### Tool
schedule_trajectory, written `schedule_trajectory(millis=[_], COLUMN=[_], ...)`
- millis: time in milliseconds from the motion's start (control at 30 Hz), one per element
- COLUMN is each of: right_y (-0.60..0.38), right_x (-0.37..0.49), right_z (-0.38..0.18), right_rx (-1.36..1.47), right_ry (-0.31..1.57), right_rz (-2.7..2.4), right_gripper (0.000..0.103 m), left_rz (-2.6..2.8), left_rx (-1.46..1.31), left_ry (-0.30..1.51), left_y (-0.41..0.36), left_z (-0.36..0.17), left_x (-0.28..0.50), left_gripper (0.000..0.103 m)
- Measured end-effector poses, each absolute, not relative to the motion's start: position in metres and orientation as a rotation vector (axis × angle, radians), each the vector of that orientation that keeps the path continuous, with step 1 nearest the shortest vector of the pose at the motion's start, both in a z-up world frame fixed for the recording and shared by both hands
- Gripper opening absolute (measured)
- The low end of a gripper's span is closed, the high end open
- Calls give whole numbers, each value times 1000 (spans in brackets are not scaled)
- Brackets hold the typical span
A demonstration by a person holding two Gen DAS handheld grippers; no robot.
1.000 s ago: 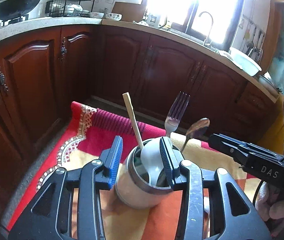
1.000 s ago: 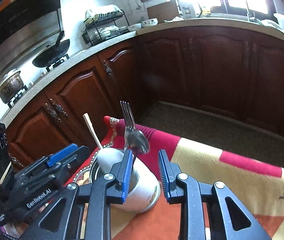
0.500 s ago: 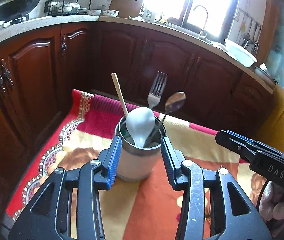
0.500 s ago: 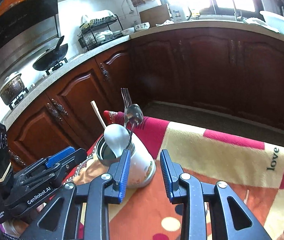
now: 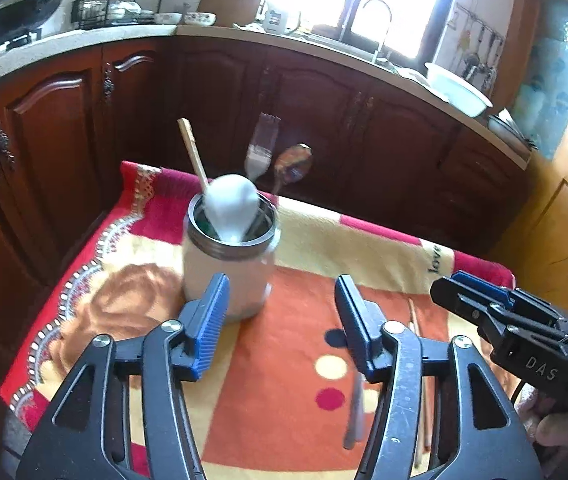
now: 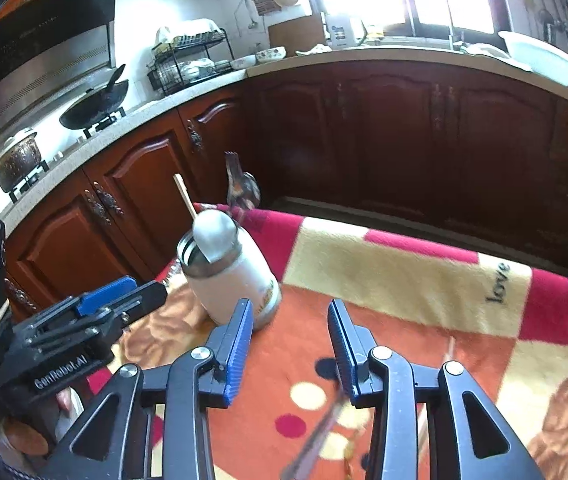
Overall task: Organize utensils
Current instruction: 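Pull both grippers back from the jar toward the remaining utensils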
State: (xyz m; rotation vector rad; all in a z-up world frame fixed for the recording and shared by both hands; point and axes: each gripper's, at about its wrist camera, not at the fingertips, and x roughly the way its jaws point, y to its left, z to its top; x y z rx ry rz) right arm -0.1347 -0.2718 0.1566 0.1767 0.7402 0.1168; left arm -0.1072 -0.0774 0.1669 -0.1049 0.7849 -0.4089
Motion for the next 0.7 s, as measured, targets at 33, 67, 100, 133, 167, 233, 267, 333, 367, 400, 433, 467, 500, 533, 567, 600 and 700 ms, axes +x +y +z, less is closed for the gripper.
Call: schedule_trajectory(millis=[33, 67, 100, 133, 167, 233, 267, 333, 367, 400, 433, 467, 500, 533, 567, 600, 700], right_y=[-276, -283, -289, -295, -302, -316, -324, -340, -348, -355, -362, -369, -376, -381, -386, -389, -395], right_x=[-139, -145, -150, -154, -159, -168, -173, -179, -183, -185, -188, -190, -192, -192, -192, -192, -183], right_z=[155, 152, 149, 147, 143, 134, 128, 116, 108, 103, 97, 89, 82, 78, 73, 68, 59], right_rx=[182, 189, 195, 200, 206, 222, 234, 265, 283, 293, 308, 327, 348, 365, 384, 397, 402], right_ry=[744, 748, 755, 760, 769, 786, 796, 818, 833, 842, 854, 867, 879, 886, 893, 898, 916], right_rz=[109, 99, 86, 76, 61, 36, 21, -8, -27, -39, -56, -71, -80, -84, -85, -85, -84], right_gripper=[37, 37, 38, 38, 38, 38, 38, 38, 38, 38, 38, 38, 38, 38, 38, 38, 38], left_rz=[-419, -428, -438, -446, -457, -477, -489, -521, -529, -540, -550, -560, -569, -577, -588, -602, -618], left_rx=[-108, -112, -114, -113, -114, -119, -123, -133, -133, -131, -127, -121, -115, -110, -106, -103, -97], left_ry=[792, 800, 811, 820, 835, 863, 878, 916, 927, 943, 958, 975, 993, 1007, 1023, 1042, 1085], left_y=[-79, -81, -83, -85, -88, -93, -95, -101, -103, -107, -111, -116, -121, -125, -130, -136, -151], left_z=[166, 165, 163, 160, 157, 150, 146, 136, 132, 126, 121, 115, 109, 105, 100, 94, 80], left_x=[-109, -111, -113, -115, -116, -118, -118, -119, -119, -119, -118, -118, -117, -116, -114, -112, -105], left_gripper=[59, 60, 60, 60, 60, 60, 60, 60, 60, 60, 60, 60, 60, 60, 60, 60, 60])
